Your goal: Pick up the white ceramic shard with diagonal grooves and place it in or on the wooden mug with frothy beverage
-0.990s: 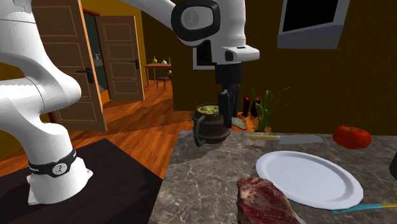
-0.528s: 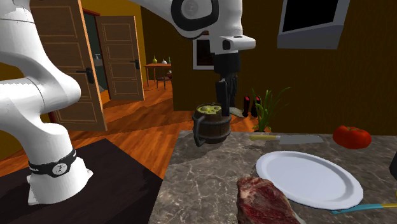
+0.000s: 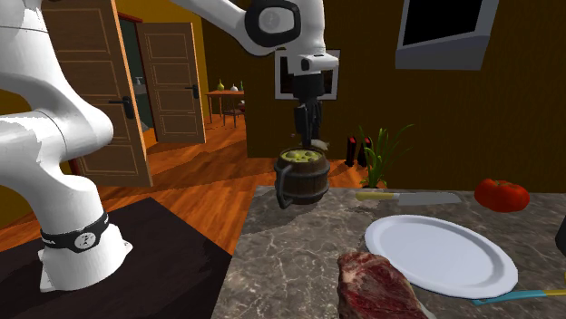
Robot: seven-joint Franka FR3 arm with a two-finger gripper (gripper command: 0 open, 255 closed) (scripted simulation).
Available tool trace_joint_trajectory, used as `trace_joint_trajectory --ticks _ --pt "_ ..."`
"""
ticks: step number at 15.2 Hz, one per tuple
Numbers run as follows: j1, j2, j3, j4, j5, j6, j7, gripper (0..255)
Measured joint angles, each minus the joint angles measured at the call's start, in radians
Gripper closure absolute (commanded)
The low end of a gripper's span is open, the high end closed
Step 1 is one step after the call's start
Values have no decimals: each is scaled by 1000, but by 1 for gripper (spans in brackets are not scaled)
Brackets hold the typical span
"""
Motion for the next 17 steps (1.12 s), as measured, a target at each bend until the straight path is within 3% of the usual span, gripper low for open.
trace_joint_trajectory --ticks 10,17 --pt "123 99 113 103 -84 -46 270 255" --pt "136 138 114 55 -121 29 313 255"
